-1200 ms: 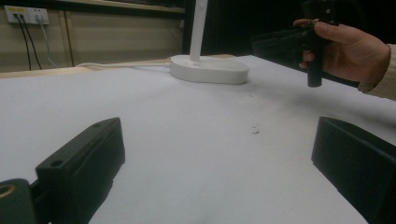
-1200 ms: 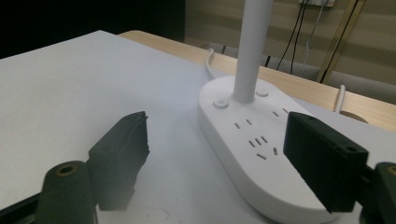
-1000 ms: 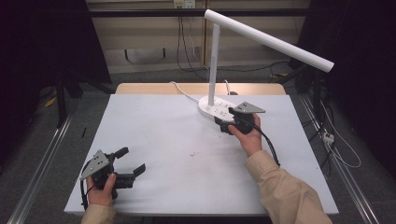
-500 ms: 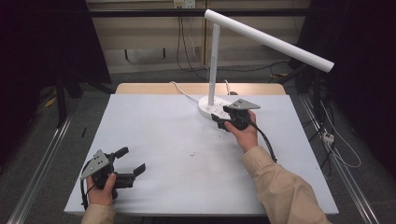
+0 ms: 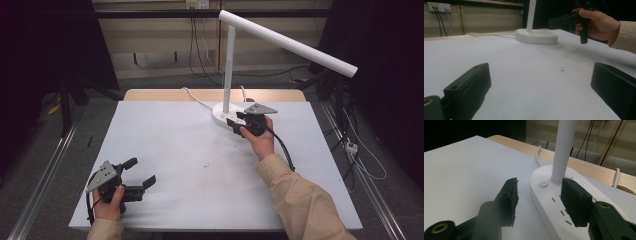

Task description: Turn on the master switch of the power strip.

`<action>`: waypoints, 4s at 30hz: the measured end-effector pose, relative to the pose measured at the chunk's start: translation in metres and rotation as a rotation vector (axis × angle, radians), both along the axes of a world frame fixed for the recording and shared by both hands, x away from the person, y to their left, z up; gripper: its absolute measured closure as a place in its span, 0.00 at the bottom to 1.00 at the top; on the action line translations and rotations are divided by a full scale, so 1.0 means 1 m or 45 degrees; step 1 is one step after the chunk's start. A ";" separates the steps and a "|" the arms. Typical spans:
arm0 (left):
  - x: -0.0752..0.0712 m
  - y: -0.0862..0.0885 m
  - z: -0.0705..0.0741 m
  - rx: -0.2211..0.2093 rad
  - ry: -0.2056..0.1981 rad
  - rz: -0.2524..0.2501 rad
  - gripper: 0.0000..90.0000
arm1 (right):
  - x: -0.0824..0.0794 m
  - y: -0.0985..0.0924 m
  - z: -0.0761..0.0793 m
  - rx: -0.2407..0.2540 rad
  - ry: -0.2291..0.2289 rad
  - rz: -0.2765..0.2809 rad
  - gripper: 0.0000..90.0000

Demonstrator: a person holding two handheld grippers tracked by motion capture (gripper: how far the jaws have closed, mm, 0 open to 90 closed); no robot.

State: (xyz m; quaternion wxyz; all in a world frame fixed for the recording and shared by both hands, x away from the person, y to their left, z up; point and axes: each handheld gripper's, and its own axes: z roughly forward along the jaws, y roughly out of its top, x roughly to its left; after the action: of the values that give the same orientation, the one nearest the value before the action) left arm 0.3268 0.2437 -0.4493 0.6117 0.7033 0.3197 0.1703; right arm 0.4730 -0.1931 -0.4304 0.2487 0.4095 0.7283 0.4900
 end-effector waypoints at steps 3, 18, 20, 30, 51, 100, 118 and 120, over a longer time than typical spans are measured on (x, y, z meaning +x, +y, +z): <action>0.000 0.000 0.000 -0.002 0.001 0.000 0.03 | 0.002 0.000 -0.001 0.002 0.011 0.002 0.61; 0.001 0.001 -0.001 -0.003 0.006 0.005 0.03 | 0.013 0.005 0.000 0.004 0.012 0.025 0.79; 0.001 0.001 -0.002 0.001 0.008 0.005 0.03 | 0.014 0.005 -0.001 -0.003 0.009 0.021 0.79; 0.001 0.000 -0.002 -0.007 0.008 0.004 0.03 | 0.022 0.006 -0.005 -0.029 0.030 0.027 0.86; 0.001 0.004 -0.001 -0.012 0.008 0.021 0.03 | 0.036 0.011 -0.008 -0.001 0.078 0.034 0.96; 0.002 0.004 0.000 -0.011 0.014 0.030 0.03 | 0.065 0.026 -0.025 -0.050 0.147 0.017 1.00; 0.001 0.004 0.000 -0.015 0.013 0.026 0.03 | 0.068 0.026 -0.029 -0.065 0.123 0.012 1.00; 0.002 0.004 -0.001 -0.015 0.017 0.029 0.03 | 0.067 0.026 -0.029 -0.069 0.125 0.008 1.00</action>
State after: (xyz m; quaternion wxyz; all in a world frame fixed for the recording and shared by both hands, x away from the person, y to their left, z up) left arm 0.3284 0.2478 -0.4500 0.6117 0.6971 0.3327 0.1707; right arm 0.5404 -0.1667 -0.4595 0.2219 0.4238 0.7540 0.4502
